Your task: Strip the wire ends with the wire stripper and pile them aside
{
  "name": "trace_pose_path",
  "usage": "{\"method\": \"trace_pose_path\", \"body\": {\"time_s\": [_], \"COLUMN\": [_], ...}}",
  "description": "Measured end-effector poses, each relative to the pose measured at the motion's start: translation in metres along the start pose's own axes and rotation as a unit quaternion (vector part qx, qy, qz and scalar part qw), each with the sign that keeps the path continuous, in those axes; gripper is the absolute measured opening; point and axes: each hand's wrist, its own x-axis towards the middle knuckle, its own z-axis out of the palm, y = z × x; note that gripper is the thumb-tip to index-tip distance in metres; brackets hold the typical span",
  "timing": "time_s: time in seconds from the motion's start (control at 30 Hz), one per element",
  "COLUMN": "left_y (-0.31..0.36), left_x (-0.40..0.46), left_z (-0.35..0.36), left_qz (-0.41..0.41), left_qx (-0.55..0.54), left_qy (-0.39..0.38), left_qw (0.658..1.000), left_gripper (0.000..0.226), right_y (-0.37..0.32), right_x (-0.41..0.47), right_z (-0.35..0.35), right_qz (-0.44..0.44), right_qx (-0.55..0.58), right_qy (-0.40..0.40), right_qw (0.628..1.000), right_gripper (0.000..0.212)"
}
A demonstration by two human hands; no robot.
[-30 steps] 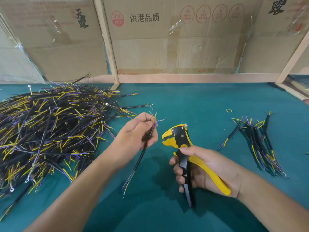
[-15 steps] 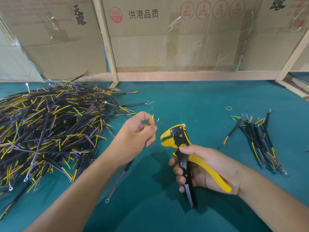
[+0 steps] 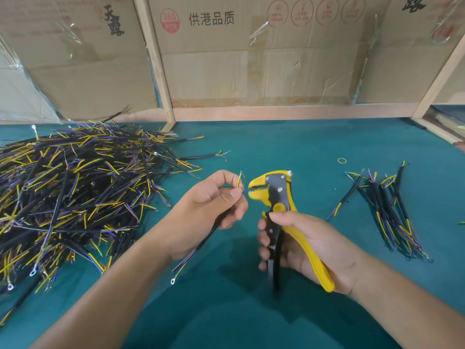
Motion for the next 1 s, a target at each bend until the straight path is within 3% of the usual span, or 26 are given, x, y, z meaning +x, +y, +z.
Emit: {"method": "trace_pose_path", "body": {"time_s": [0.17, 0.4, 0.63, 0.83, 1.0], "left_y": [0.0, -0.001, 0.0, -0.003, -0.003], "left_x": [-0.004, -0.005, -0.005, -0.005, -0.005], "left_z": [0.006, 0.018, 0.022, 0.025, 0.023], "left_qz": [-0.013, -0.034, -0.046, -0.061, -0.075], "left_qx": [0.066, 0.104, 0.1, 0.091, 0.097], "left_qy": [-0.068, -0.11, -0.113, -0.101, -0.09], "left_qw": [0.995, 0.988, 0.988, 0.989, 0.988], "left_gripper": [0.008, 0.018, 0.018, 0.015, 0.01], "right_y": [-0.001, 0.004, 0.005, 0.008, 0.008], "right_x": [0.001, -0.001, -0.002, 0.001, 0.002], "right_z": [0.003, 0.002, 0.005, 0.001, 0.001], "right_qz": [-0.12, -0.213, -0.248, -0.245, -0.243], "right_qx": [0.022, -0.122, -0.125, -0.128, -0.138], "right_qy": [0.068, 0.105, 0.088, 0.109, 0.129], "right_qw": [0.99, 0.964, 0.957, 0.955, 0.951], "right_gripper": [0.022, 0.026, 0.013, 0.021, 0.014]}}
